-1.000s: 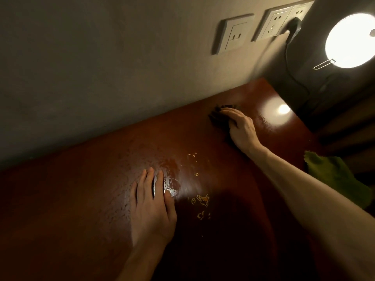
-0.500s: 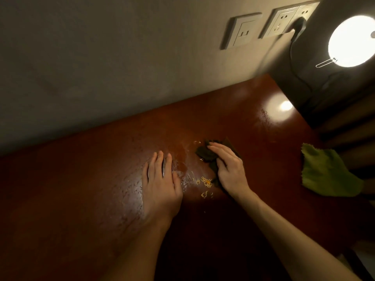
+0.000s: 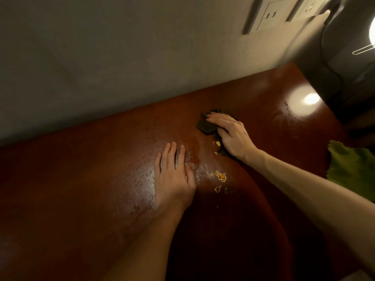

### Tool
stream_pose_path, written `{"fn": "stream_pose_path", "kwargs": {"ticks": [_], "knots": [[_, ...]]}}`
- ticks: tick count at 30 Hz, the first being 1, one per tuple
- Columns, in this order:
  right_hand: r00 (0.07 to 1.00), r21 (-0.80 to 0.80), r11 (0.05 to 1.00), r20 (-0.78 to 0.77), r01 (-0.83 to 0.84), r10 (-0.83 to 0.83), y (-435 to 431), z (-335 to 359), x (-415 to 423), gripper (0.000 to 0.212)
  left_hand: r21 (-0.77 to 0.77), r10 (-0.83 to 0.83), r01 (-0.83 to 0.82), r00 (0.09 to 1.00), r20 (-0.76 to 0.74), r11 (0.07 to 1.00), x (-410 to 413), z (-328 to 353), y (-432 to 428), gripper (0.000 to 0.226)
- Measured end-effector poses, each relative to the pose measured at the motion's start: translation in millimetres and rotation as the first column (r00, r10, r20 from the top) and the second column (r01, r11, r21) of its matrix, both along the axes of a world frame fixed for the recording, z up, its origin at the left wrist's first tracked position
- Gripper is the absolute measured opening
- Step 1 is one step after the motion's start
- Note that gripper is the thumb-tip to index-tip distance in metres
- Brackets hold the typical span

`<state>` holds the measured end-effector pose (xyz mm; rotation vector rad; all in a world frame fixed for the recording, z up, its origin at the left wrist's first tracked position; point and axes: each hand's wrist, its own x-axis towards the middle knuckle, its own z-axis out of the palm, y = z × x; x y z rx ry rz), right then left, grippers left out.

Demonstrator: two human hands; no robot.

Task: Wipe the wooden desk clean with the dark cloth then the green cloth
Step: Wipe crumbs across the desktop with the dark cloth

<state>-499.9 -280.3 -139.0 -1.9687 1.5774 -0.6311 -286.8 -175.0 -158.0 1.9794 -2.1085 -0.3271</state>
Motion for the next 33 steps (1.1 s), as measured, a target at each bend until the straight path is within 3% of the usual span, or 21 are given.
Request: {"fn": "stream_pose_path", "kwargs": {"ticks": [7,14,17,20,23,27,33], "knots": [[0.956,0.053,0.957,-0.044,-0.286,0.288,29.3,1.7,-9.3,0.052,0.0,-0.009,0.009,1.0,0.001,1.0,1.1,2.1,-0.3,0.059],[0.929,0.182,0.915,-0.025,-0.359,0.369,65.1,11.5,-24.7,0.05,0.024,-0.008,0.009,1.0,-0.025,1.0,1.7,6.6,0.2,0.058],[0.955,0.223,0.929,0.038,-0.296,0.295,78.1,13.6,-28.1,0.05,0.025,0.001,0.0,1.0,-0.031,1.0,2.1,6.3,0.5,0.057],[0.972,0.315,0.935,0.216,-0.163,0.097,90.6,16.3,-27.4,0.05,0.013,0.006,-0.005,0.999,-0.04,1.0,2.3,6.0,0.2,0.056],[0.924,0.464,0.884,0.36,-0.058,-0.128,102.5,22.5,-27.4,0.054,0.004,0.006,-0.005,0.999,-0.035,1.0,1.6,6.3,-0.4,0.056],[0.841,0.563,0.826,0.446,0.002,-0.306,120.3,23.3,-17.2,0.051,0.015,0.003,-0.002,0.999,-0.034,1.0,2.4,7.0,0.3,0.057],[0.771,0.563,0.826,0.514,0.026,-0.375,130.7,24.2,5.7,0.043,0.02,-0.006,0.007,1.0,-0.02,1.0,1.8,8.3,0.9,0.057]]}}
